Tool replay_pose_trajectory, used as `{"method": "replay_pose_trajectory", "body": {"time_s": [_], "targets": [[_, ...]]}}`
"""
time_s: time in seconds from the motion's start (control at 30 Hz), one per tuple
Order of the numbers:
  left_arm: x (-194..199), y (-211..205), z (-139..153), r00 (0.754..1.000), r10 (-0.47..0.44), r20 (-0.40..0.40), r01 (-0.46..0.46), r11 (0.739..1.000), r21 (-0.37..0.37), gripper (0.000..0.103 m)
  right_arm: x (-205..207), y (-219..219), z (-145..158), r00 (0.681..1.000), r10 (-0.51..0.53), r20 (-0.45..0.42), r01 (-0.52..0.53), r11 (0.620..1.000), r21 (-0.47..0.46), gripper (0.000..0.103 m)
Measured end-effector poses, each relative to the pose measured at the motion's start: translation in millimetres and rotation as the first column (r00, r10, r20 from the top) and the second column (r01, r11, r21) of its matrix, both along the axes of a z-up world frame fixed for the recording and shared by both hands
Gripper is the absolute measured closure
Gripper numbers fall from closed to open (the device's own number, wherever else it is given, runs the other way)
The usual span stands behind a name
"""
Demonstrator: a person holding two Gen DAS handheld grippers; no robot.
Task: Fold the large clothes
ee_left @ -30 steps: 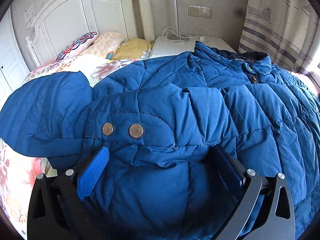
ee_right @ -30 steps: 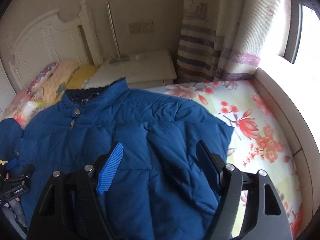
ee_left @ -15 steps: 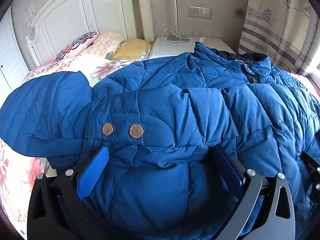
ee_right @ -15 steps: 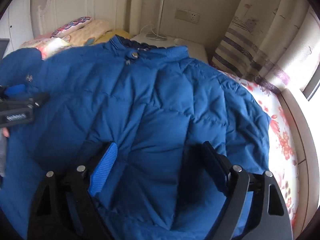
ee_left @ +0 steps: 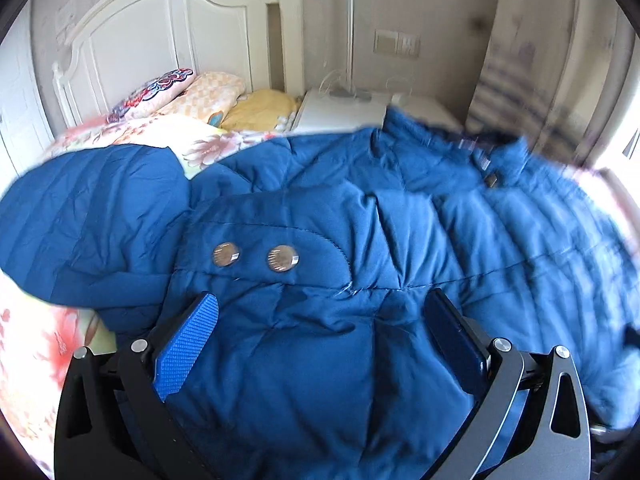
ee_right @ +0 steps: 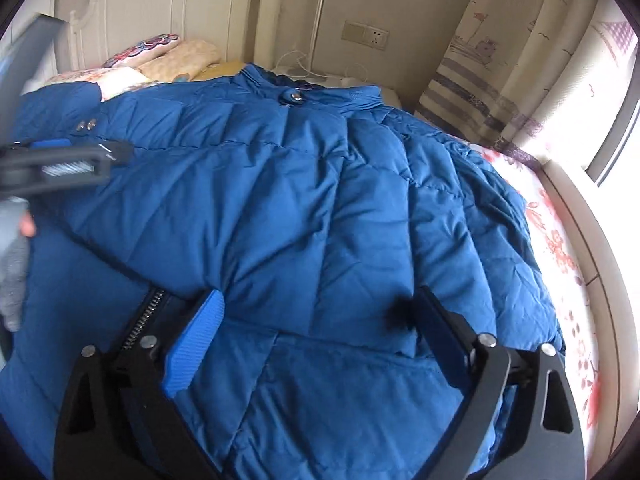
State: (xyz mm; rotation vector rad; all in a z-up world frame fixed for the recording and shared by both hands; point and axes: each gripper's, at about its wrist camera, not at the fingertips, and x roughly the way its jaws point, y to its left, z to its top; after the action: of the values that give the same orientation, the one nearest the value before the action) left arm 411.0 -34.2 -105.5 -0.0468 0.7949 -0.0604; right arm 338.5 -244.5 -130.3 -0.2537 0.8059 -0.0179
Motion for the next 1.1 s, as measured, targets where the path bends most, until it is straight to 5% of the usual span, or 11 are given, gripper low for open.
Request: {"method": "replay_pose_trajectory", "body": {"time_s": [0.2, 0.4, 0.5, 0.63, 0.8, 0.83, 0.93, 1.0, 1.1], "targets": [[-39, 104, 33, 0.988, 0.155, 0.027, -0.142, 0.951, -0.276, 0.004, 0, -2, -2, 1.0, 0.002, 0.002, -0.002, 1.0, 0.003, 0.009], [-52, 253, 8, 0.9, 0.42, -0.113, -0.42, 0.772, -0.477, 0.004, -2, -1, -1, 1.0, 0.007, -0.003, -0.007, 1.0, 0.018, 0.008], [-46, 294, 2, 0.905, 0.411, -0.11, -0.391, 0.701, -0.597, 0.004, -2, -3, 0, 1.0, 0.007, -0.002, -0.007, 1.0, 0.019, 0.008], [-24, 302, 14, 0.905, 0.418, -0.073, -0.38, 0.721, -0.58, 0.004, -1, -4, 0, 1.0, 0.007, -0.004, -0.007, 1.0, 0.027, 0.008], [0, 314, 12, 0.882, 0.462, -0.097, -0.404, 0.634, -0.659, 0.007, -2, -4, 0, 1.0, 0.008, -0.004, -0.008, 1.0, 0.024, 0.008], [4, 315, 14, 0.879, 0.467, -0.097, -0.405, 0.623, -0.67, 0.024, -1, -4, 0, 1.0, 0.008, -0.004, -0.008, 1.0, 0.025, 0.008], [18, 313, 17, 0.881, 0.459, -0.113, -0.41, 0.625, -0.664, 0.096, -1, -4, 0, 1.0, 0.008, -0.003, -0.008, 1.0, 0.025, 0.008], [16, 303, 31, 0.888, 0.456, -0.048, -0.37, 0.649, -0.665, 0.098, -1, -4, 0, 1.0, 0.008, -0.003, -0.008, 1.0, 0.026, 0.008], [2, 271, 65, 0.907, 0.41, 0.097, -0.263, 0.732, -0.628, 0.099, -2, -3, 0, 1.0, 0.008, -0.003, -0.008, 1.0, 0.025, 0.008]]}}
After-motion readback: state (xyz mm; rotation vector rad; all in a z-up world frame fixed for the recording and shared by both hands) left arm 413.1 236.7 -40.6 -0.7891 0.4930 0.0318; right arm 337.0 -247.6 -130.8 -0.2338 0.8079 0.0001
